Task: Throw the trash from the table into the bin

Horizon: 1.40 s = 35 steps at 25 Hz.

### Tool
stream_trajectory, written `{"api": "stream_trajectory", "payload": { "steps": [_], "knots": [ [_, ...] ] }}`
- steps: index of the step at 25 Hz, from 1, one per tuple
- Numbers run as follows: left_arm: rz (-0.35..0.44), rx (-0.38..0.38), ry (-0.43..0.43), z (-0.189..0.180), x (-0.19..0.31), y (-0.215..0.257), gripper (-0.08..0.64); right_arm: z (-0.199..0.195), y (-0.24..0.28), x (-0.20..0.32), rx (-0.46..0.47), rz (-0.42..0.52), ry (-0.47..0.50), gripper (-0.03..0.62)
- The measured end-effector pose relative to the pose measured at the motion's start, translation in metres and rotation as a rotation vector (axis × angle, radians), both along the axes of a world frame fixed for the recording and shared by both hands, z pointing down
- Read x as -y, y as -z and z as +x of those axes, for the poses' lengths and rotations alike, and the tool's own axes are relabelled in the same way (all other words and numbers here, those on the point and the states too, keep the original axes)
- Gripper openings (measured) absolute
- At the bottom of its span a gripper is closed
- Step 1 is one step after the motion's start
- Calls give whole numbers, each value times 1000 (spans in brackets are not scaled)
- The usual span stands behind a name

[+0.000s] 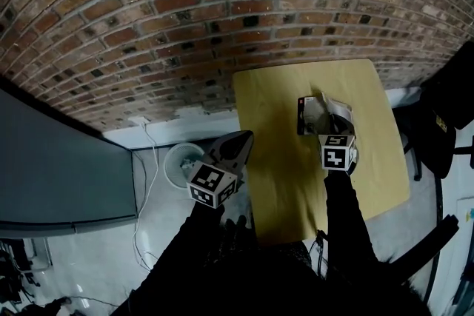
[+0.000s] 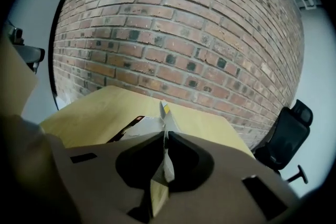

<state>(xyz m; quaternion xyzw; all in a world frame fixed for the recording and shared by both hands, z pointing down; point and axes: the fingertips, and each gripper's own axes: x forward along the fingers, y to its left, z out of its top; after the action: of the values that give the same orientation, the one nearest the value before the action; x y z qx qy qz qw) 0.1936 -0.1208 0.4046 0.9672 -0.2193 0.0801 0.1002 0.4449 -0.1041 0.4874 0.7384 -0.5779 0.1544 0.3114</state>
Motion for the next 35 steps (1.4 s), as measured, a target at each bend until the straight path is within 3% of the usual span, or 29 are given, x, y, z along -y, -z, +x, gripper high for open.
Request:
{"api": "stream_trajectory", "payload": {
  "steps": [8, 19, 26, 35],
  "knots": [
    [3, -11, 20, -16, 4, 4, 5, 0, 23, -2, -89, 29, -24, 11],
    [18, -55, 58, -51, 10, 19, 5, -29, 88, 9, -192, 158, -8, 11],
    [32, -70, 101, -93, 13, 29, 5, -83, 124, 33, -181, 233, 55, 11],
    [51, -75, 186, -181, 18, 35, 5, -198, 130, 64, -155, 257, 184, 11]
  ]
}}
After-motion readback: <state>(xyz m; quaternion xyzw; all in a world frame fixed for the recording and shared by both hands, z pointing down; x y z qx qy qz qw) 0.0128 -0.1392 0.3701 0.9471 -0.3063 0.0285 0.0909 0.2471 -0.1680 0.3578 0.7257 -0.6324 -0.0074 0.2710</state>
